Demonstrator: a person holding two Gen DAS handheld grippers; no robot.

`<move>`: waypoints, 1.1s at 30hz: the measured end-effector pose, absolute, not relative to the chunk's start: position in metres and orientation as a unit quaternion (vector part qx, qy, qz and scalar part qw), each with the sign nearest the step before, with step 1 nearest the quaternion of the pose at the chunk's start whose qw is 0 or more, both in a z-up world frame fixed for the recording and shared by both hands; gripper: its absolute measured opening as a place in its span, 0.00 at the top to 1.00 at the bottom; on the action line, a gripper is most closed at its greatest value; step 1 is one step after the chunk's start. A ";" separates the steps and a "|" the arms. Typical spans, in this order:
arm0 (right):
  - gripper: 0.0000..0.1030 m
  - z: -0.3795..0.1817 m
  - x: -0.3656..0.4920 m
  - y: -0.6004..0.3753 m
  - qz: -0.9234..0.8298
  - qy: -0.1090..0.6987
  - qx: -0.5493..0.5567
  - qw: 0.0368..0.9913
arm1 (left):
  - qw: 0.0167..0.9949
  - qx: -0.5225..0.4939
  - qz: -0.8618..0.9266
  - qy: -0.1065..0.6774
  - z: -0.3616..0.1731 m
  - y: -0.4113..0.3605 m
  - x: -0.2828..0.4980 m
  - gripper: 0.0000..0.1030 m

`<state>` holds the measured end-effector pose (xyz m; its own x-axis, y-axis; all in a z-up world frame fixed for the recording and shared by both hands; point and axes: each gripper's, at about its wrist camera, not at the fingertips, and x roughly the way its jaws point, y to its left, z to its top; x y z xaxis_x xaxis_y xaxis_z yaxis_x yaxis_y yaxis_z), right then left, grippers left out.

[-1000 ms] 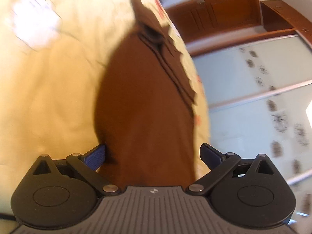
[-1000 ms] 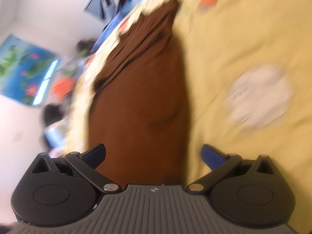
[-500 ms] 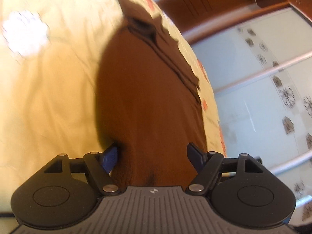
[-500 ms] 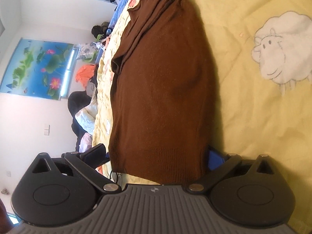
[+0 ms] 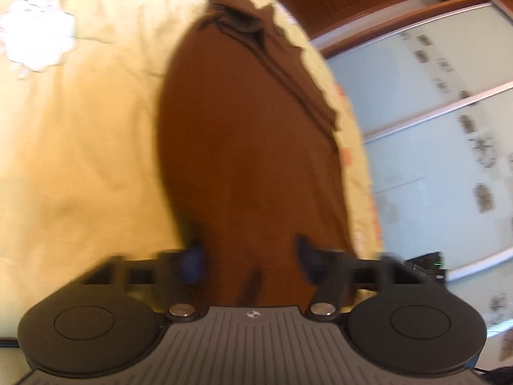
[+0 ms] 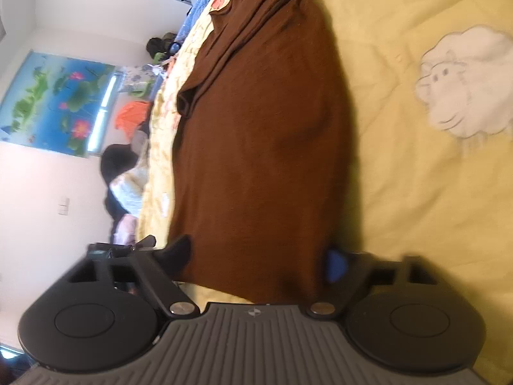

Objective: Fold small clothes

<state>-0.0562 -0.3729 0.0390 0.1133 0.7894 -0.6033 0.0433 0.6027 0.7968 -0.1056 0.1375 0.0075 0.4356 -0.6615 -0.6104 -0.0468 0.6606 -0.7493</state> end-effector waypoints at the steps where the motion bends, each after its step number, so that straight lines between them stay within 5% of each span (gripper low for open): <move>1: 0.67 0.038 -0.057 -0.373 0.272 0.609 0.332 0.667 | 0.772 -0.347 -0.189 0.499 0.007 0.137 -0.105 0.83; 2: 0.83 0.034 -0.057 -0.372 0.264 0.615 0.321 0.671 | 0.774 -0.339 -0.182 0.503 0.007 0.137 -0.105 0.91; 3: 0.86 0.030 -0.058 -0.372 0.261 0.618 0.315 0.672 | 0.778 -0.329 -0.179 0.505 0.007 0.139 -0.106 0.91; 11: 0.86 0.047 -0.040 -0.372 0.318 0.543 0.369 0.684 | 0.833 -0.272 -0.215 0.432 0.066 0.132 -0.079 0.92; 19: 0.85 0.063 0.122 -0.371 0.334 0.418 0.421 0.733 | 0.878 -0.284 -0.213 0.322 0.109 0.135 0.113 0.90; 21: 0.71 0.050 0.177 -0.372 0.298 0.403 0.433 0.749 | 0.890 -0.264 -0.183 0.323 0.100 0.134 0.169 0.84; 23: 0.00 0.030 0.220 -0.376 0.235 0.411 0.450 0.757 | 0.873 -0.295 -0.084 0.379 0.086 0.137 0.205 0.73; 25: 0.04 0.023 0.231 -0.381 0.173 0.404 0.452 0.777 | 0.862 -0.339 -0.074 0.370 0.072 0.146 0.202 0.69; 28: 0.04 0.018 0.214 -0.382 0.206 0.409 0.440 0.773 | 0.869 -0.341 -0.075 0.350 0.062 0.149 0.161 0.19; 33: 0.05 0.020 0.162 -0.383 0.177 0.467 0.301 0.812 | 0.886 -0.308 -0.038 0.345 0.045 0.153 0.083 0.15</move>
